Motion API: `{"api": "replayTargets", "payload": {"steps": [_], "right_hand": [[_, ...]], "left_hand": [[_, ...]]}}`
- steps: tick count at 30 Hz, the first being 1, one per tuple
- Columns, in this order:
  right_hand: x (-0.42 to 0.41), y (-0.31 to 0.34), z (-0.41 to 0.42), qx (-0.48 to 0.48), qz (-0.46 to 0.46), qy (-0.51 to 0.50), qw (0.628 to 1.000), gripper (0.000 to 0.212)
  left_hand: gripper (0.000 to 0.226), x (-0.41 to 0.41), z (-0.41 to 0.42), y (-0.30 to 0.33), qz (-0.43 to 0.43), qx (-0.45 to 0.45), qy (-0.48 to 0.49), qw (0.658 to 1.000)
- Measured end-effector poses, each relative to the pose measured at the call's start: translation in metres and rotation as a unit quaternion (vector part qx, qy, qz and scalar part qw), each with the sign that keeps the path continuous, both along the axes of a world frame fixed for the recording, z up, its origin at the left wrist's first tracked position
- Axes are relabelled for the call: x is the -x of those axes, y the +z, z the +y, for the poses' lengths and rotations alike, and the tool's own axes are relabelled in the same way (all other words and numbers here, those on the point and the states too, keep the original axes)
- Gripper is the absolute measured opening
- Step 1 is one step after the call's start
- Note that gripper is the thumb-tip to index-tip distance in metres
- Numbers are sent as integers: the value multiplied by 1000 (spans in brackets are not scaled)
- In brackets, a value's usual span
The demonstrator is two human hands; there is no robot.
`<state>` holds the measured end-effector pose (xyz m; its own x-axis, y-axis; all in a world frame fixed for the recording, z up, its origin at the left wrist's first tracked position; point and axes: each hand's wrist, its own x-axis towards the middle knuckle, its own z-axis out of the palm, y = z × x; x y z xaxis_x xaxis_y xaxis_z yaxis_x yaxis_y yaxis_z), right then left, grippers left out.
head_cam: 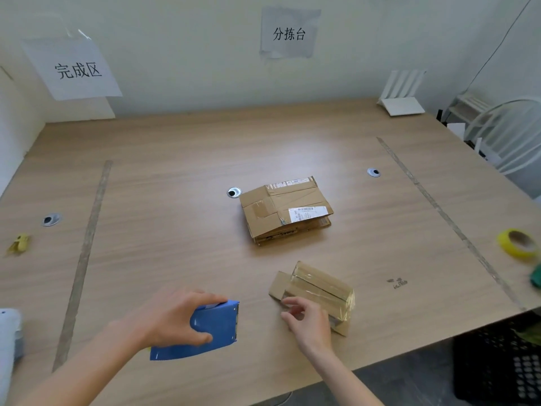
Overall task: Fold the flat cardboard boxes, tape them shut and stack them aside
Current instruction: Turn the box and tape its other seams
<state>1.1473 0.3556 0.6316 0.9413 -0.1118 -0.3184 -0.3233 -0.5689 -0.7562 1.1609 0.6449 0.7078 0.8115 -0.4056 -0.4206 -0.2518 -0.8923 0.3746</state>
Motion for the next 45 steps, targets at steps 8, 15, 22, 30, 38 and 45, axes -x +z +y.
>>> {"api": "replayTargets", "payload": {"steps": [8,15,22,30,38,45], "right_hand": [[7,-3,-8,120,-117,96,981,31],[-44,21,-67,364,-24,197,910,102],[-65,13,-86,376,-72,388,839,92],[-79,11,-99,379,-142,453,795,106],[-20,13,-90,214,-105,210,948,76],[-34,-7,-97,243,-71,300,920,82]], "left_hand": [[69,6,6,-12,16,-18,-9,1000],[67,4,13,-21,40,-27,11,999],[54,5,9,-22,38,-8,39,998],[58,16,-9,-19,30,11,82,996],[59,23,-45,-10,6,12,97,995],[58,29,-67,-6,-2,2,109,994]]}}
